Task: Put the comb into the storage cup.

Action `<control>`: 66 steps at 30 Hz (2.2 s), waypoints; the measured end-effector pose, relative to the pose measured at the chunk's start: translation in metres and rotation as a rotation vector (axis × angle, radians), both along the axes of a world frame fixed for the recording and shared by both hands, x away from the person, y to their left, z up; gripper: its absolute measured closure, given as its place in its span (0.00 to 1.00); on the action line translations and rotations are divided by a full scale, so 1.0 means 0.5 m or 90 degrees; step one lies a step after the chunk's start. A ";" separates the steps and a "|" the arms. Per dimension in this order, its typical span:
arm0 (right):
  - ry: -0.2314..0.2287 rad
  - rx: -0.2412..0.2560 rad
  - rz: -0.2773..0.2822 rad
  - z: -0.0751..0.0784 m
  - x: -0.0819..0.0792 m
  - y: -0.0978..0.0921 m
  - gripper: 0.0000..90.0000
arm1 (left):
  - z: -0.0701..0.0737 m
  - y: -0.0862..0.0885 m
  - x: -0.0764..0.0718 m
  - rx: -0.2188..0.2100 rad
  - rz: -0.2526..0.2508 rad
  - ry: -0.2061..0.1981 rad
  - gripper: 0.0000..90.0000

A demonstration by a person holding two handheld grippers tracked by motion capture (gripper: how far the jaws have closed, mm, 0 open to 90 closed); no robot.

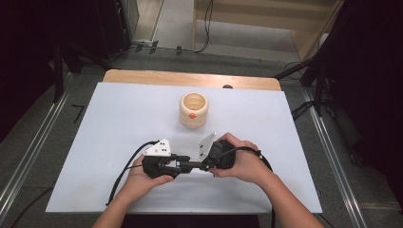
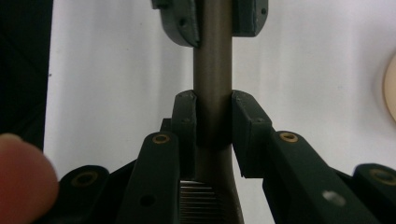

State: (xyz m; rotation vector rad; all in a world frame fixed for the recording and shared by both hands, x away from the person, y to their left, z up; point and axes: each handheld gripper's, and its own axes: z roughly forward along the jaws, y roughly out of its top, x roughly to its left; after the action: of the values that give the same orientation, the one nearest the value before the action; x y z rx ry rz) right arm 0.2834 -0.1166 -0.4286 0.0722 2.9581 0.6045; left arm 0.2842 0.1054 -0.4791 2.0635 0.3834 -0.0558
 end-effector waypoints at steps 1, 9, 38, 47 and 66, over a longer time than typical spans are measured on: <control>-0.001 -0.001 0.001 0.000 -0.001 0.000 0.79 | 0.000 -0.001 -0.001 0.002 -0.001 -0.001 0.68; -0.007 0.005 0.024 0.002 -0.005 0.002 0.79 | -0.002 -0.001 -0.003 0.006 -0.029 0.004 0.72; 0.011 0.020 0.058 0.003 -0.013 0.001 0.78 | 0.004 0.010 -0.008 -0.005 -0.092 0.007 0.80; 0.013 0.061 0.031 0.010 -0.007 -0.006 0.47 | 0.008 0.021 -0.002 -0.020 -0.059 0.000 0.80; -0.049 0.252 -0.257 0.023 0.013 -0.112 0.00 | 0.014 0.056 -0.002 -0.051 0.040 -0.042 0.80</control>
State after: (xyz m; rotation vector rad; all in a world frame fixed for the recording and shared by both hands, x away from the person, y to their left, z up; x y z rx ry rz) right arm 0.2897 -0.1728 -0.4172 0.6450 2.5914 1.0797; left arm 0.2830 0.1332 -0.4719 1.9668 0.3994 0.0344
